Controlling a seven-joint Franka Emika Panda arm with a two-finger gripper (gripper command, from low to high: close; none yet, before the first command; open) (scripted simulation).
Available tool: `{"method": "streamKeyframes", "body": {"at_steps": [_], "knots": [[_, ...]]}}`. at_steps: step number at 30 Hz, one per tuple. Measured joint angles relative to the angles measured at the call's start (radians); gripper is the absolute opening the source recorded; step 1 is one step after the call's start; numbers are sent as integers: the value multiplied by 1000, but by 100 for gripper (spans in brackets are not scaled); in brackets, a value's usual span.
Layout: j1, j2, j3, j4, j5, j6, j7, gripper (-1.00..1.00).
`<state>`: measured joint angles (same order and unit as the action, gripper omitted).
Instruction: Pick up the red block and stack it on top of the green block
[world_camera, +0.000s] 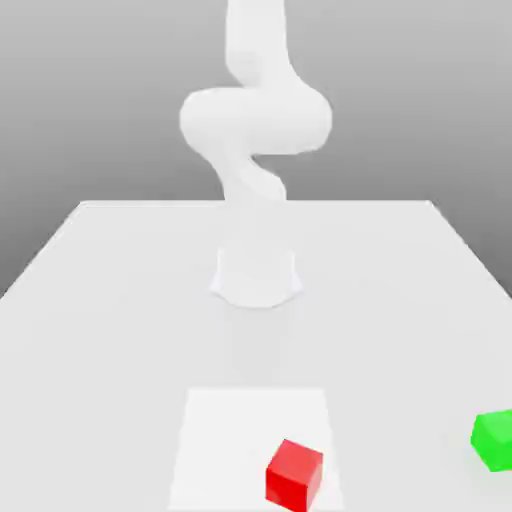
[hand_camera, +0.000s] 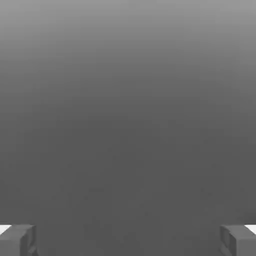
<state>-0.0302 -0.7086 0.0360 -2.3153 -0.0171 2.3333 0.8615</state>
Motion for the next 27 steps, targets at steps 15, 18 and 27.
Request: {"method": "streamKeyframes", "body": {"at_steps": [15,18,27], "knots": [[-118,552,154,-92,-121,200,384,0],[-118,660,161,-110,-134,240,451,0],[-89,971,156,-148,-110,391,582,0]]}}
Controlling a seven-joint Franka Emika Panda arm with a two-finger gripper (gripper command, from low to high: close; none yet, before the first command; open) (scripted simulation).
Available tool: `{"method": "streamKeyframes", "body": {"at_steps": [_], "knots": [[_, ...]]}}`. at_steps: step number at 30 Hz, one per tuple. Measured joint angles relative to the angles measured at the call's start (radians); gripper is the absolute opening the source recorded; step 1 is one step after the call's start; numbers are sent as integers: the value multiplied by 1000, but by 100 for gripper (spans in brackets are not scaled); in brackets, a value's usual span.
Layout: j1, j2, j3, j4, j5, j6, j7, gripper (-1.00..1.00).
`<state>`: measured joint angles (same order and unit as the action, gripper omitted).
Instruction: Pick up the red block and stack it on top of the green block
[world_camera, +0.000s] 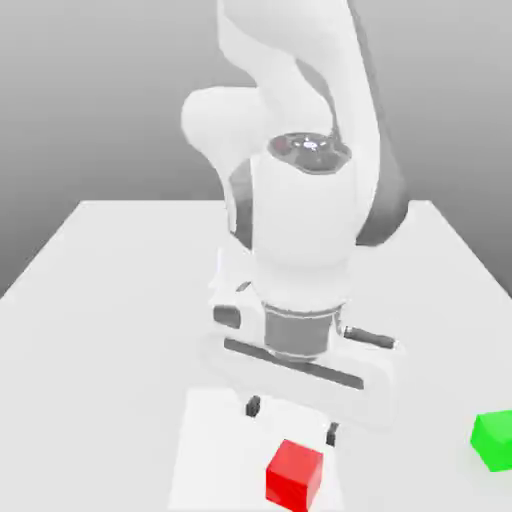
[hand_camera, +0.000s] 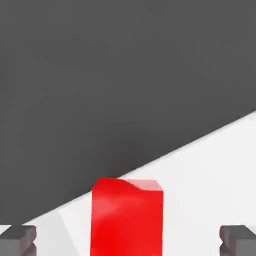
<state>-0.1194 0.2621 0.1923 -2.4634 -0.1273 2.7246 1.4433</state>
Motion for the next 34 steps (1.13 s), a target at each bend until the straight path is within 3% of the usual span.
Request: {"method": "streamKeyframes", "body": {"at_steps": [3,4,10,16,25,28,29,34], "knots": [[33,110,-41,16,-42,88,35,0],[39,129,-49,19,-49,103,40,-100],[42,138,-52,20,-54,113,44,-100],[13,-29,5,-5,23,-28,-7,-100],[298,-31,186,93,-28,-143,247,-100],[384,70,164,126,-109,-82,340,-100],[405,101,145,130,-129,-58,356,100],[405,101,145,130,-129,-58,356,100]]}}
